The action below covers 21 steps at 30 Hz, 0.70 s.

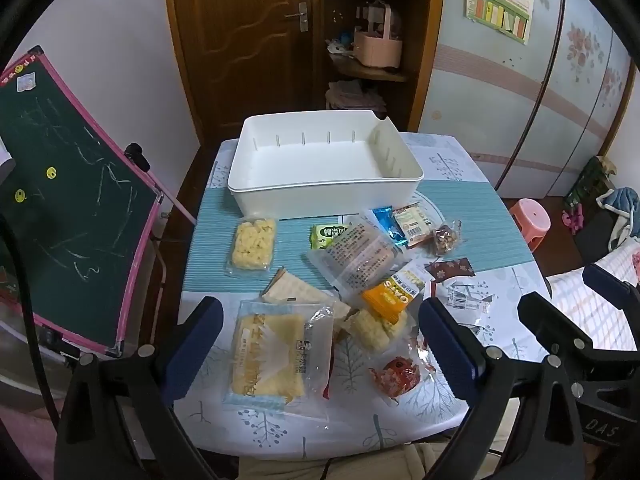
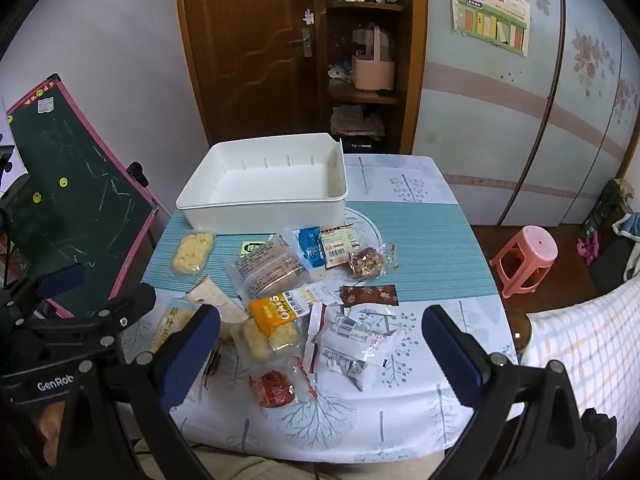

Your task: Organize snacks

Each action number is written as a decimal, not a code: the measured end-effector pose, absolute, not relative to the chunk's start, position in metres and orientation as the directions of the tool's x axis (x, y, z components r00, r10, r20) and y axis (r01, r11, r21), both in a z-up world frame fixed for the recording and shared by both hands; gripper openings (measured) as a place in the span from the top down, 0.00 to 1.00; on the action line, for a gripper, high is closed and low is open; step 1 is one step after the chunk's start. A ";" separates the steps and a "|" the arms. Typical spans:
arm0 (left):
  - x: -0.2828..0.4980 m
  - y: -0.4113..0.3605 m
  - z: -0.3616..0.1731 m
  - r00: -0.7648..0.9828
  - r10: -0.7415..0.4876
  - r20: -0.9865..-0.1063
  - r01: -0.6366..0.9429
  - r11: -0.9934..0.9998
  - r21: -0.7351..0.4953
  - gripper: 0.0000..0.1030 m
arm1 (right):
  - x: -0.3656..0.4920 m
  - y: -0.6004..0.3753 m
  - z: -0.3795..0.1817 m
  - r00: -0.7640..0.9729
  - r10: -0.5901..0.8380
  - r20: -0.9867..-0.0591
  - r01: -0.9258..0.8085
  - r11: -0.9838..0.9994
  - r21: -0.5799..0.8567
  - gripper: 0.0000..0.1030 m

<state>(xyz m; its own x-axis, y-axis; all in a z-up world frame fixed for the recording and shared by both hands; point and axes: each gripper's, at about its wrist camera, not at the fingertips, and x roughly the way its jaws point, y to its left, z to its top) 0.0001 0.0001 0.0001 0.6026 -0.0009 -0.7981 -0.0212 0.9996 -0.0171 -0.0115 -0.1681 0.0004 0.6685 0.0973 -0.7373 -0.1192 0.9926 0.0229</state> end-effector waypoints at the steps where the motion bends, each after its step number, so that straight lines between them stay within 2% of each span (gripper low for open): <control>1: 0.000 0.000 0.001 0.605 0.001 -0.796 -0.022 1.000 -0.015 0.05 | -0.012 -0.169 0.001 0.669 0.099 -0.736 -0.120 0.992 0.024 0.02; 21: -0.002 -0.005 0.005 0.616 0.014 -0.788 -0.021 1.000 0.001 0.05 | -0.012 -0.173 0.005 0.671 0.102 -0.735 -0.121 0.992 0.028 0.02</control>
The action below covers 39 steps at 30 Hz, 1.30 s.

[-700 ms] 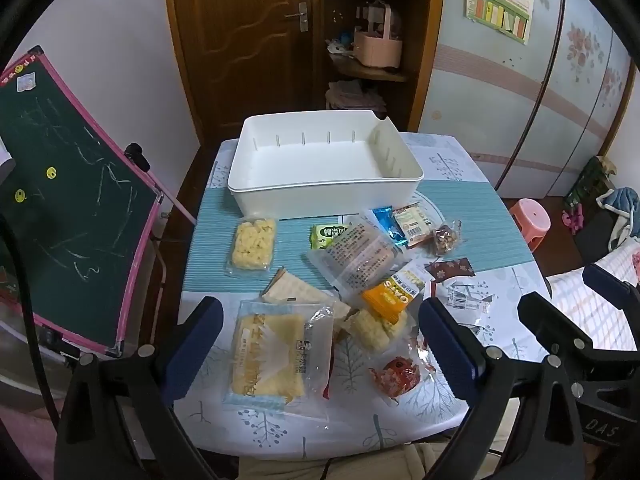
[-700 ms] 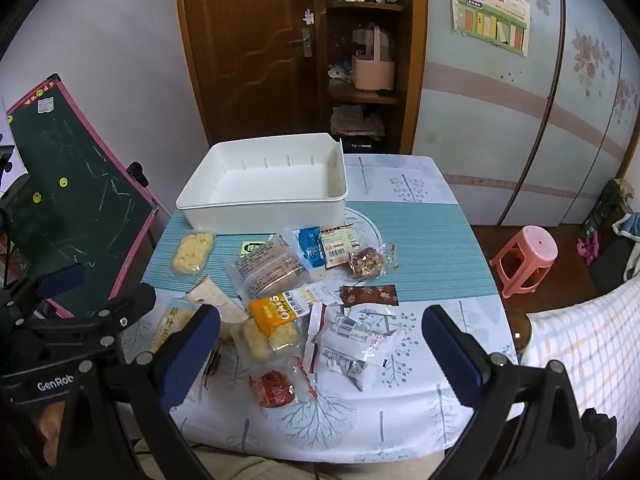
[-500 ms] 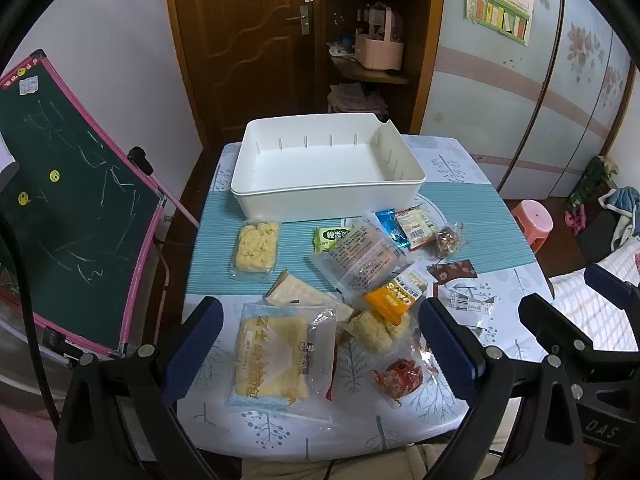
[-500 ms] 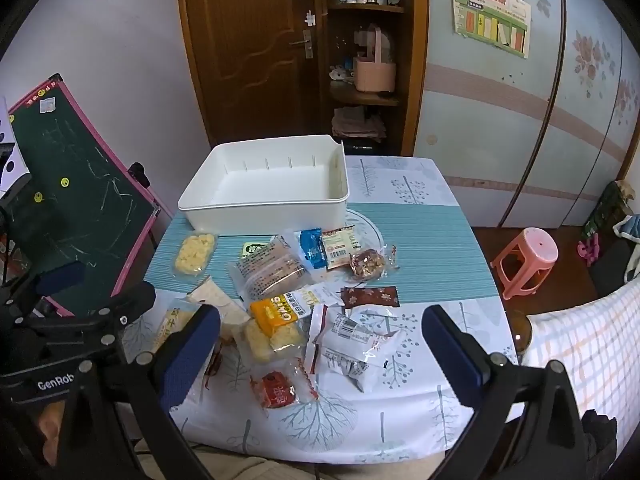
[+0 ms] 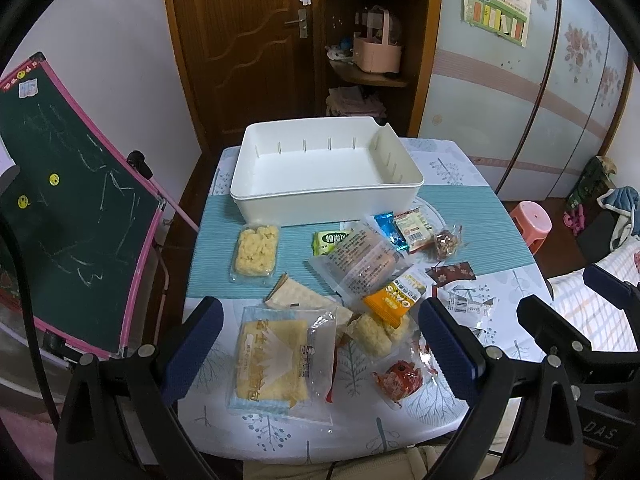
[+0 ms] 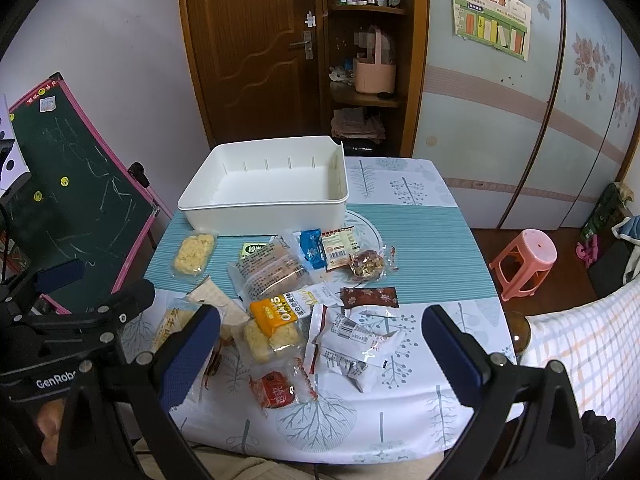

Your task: Organize snacks

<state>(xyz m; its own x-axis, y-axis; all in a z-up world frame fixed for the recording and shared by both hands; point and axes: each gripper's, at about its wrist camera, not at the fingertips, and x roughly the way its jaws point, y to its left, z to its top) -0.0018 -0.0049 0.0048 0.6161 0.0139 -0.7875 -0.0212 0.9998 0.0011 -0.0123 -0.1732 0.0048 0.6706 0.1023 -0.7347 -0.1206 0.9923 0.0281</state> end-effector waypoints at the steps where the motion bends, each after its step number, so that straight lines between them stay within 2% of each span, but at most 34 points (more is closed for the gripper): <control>1: -0.002 -0.004 0.007 0.621 0.015 -0.783 -0.019 1.000 0.004 0.05 | -0.012 -0.174 0.005 0.670 0.102 -0.735 -0.121 0.992 0.028 0.02; 13: 0.002 0.006 0.027 0.686 -0.035 -0.726 0.003 0.999 -0.045 0.05 | -0.011 -0.172 0.017 0.698 0.108 -0.708 -0.145 0.989 0.009 0.02; 15: 0.005 0.007 0.025 0.645 -0.043 -0.763 0.000 0.998 -0.056 0.05 | -0.011 -0.170 0.021 0.705 0.112 -0.701 -0.155 0.988 0.002 0.02; 20: 0.005 0.007 0.031 0.676 -0.040 -0.736 0.011 0.999 -0.044 0.05 | -0.008 -0.169 0.030 0.721 0.116 -0.683 -0.166 0.986 -0.008 0.02; 30: 0.012 0.015 0.036 0.661 -0.084 -0.745 0.021 0.995 -0.093 0.04 | -0.001 -0.172 0.042 0.737 0.130 -0.663 -0.168 0.986 0.006 0.02; 39: 0.021 0.016 0.009 0.610 -0.035 -0.791 0.012 0.999 -0.035 0.04 | 0.008 -0.171 0.023 0.711 0.125 -0.692 -0.176 0.984 -0.003 0.02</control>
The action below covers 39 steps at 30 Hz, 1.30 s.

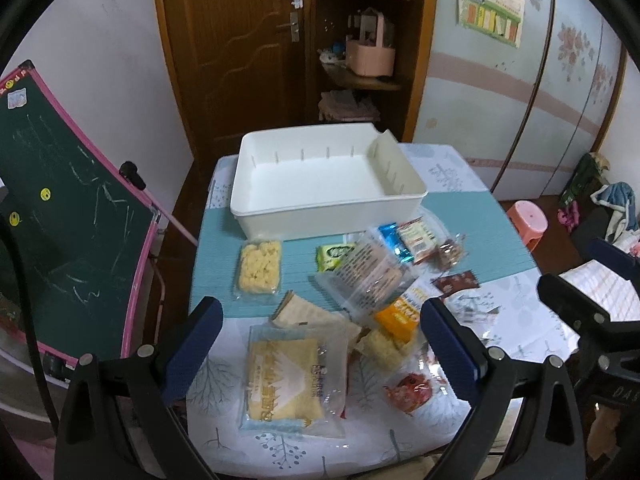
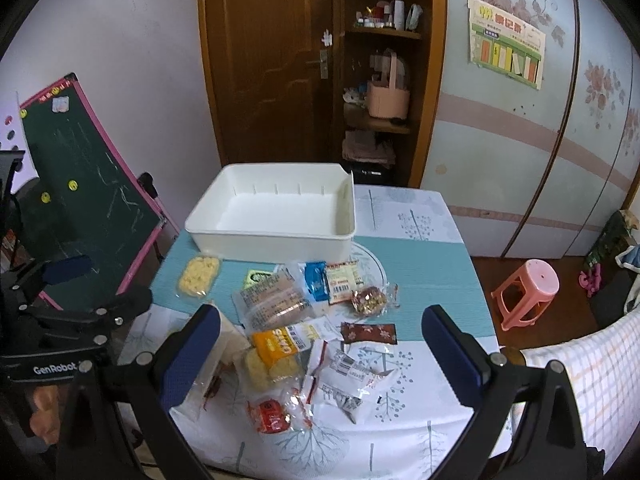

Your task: Organize snacks

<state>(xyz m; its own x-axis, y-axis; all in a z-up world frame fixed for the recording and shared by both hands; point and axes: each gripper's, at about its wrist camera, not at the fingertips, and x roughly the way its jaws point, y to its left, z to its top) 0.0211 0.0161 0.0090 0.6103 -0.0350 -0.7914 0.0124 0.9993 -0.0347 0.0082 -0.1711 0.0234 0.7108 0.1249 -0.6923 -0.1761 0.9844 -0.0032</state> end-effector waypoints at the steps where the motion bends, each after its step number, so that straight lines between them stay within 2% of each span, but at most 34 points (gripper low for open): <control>1: 0.023 0.017 0.004 0.607 -0.016 -0.795 0.006 1.000 -0.016 0.04 | 0.010 -0.172 0.020 0.705 0.120 -0.699 -0.173 0.985 -0.006 0.02; 10: 0.038 0.048 -0.061 0.471 0.043 -0.881 -0.044 0.999 0.026 0.04 | 0.028 -0.190 -0.023 0.671 0.022 -0.741 -0.127 0.988 -0.086 0.02; 15: 0.040 0.075 -0.105 0.384 0.081 -0.920 -0.076 0.996 0.057 0.04 | 0.039 -0.219 -0.054 0.605 0.000 -0.797 -0.079 0.995 -0.059 0.02; 21: 0.036 0.089 -0.151 0.259 -0.042 -0.965 -0.077 0.995 -0.064 0.04 | 0.041 -0.230 -0.095 0.502 0.020 -0.865 -0.088 0.996 -0.027 0.02; 30: 0.042 0.080 -0.192 0.168 -0.203 -0.965 -0.055 0.975 -0.215 0.04 | 0.050 -0.228 -0.144 0.401 0.086 -0.912 -0.120 0.992 0.041 0.02; 39: 0.057 0.086 -0.206 0.129 -0.179 -0.975 -0.121 0.973 -0.194 0.00 | 0.064 -0.228 -0.164 0.352 0.171 -0.920 -0.109 0.984 0.141 0.02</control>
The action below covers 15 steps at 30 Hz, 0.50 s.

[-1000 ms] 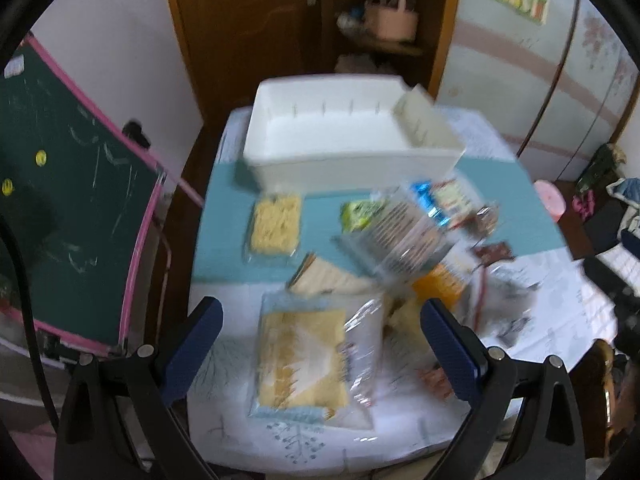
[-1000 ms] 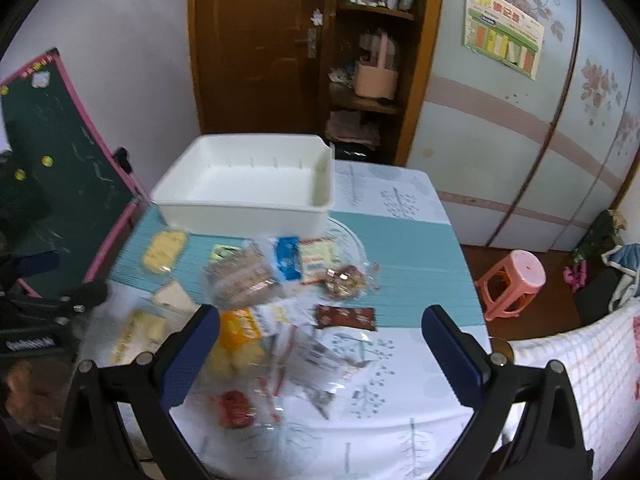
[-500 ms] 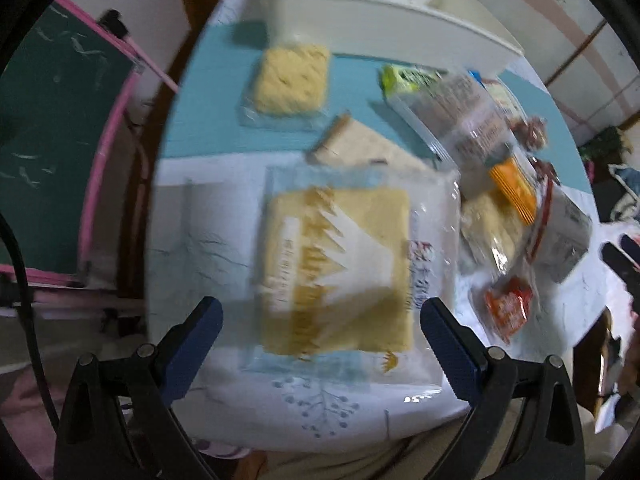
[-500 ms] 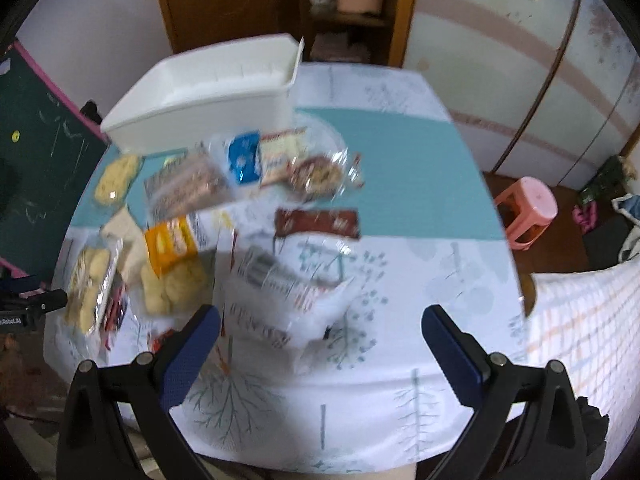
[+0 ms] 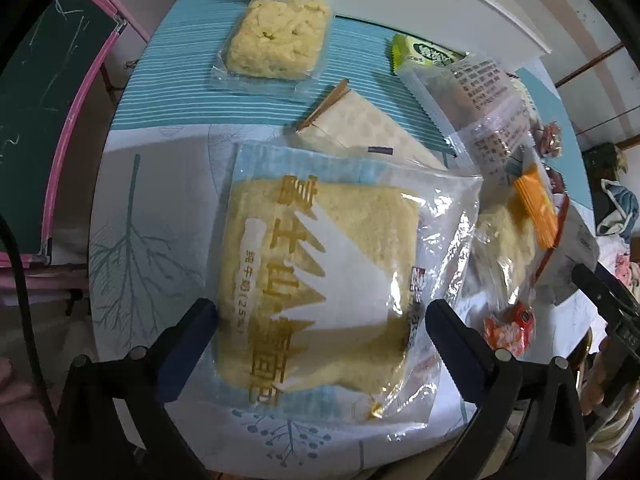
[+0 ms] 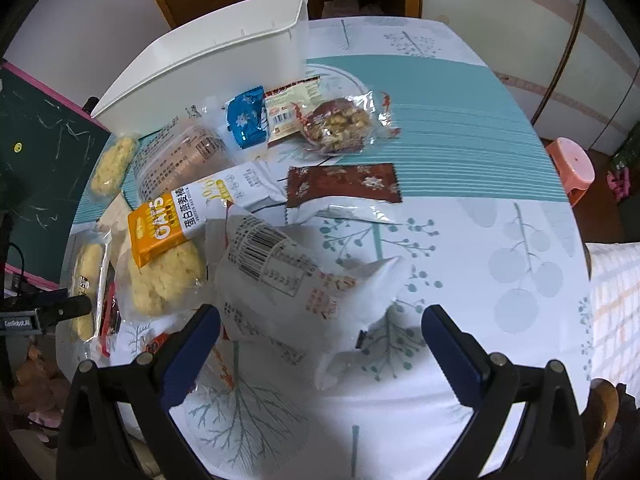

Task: Organize snacks
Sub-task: 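Grasp the yellow-printed bread bag with the left gripper while the right grasps the white pastry bag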

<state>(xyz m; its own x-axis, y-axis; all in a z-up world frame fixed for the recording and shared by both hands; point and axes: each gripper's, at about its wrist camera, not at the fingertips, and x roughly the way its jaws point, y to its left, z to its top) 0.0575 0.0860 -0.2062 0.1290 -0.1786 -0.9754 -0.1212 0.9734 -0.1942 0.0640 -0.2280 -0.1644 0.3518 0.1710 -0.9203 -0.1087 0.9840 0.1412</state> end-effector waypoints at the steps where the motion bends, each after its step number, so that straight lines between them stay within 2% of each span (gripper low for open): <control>1: 0.058 0.085 -0.206 0.127 -0.170 -0.977 -0.122 0.975 -0.186 0.00 | 0.065 -0.227 -0.166 0.348 0.173 -0.921 -0.111 0.983 0.143 0.02; 7: 0.067 0.072 -0.206 0.124 -0.127 -0.984 -0.158 0.977 -0.146 0.00 | 0.067 -0.220 -0.172 0.331 0.185 -0.925 -0.131 0.980 0.149 0.02; 12: 0.062 0.067 -0.206 0.166 -0.122 -0.978 -0.116 0.983 -0.143 0.00 | 0.068 -0.217 -0.179 0.311 0.193 -0.930 -0.134 0.978 0.158 0.02; 15: 0.061 0.073 -0.208 0.182 -0.162 -0.970 -0.085 0.980 -0.180 0.00 | 0.067 -0.215 -0.181 0.305 0.201 -0.931 -0.135 0.977 0.167 0.08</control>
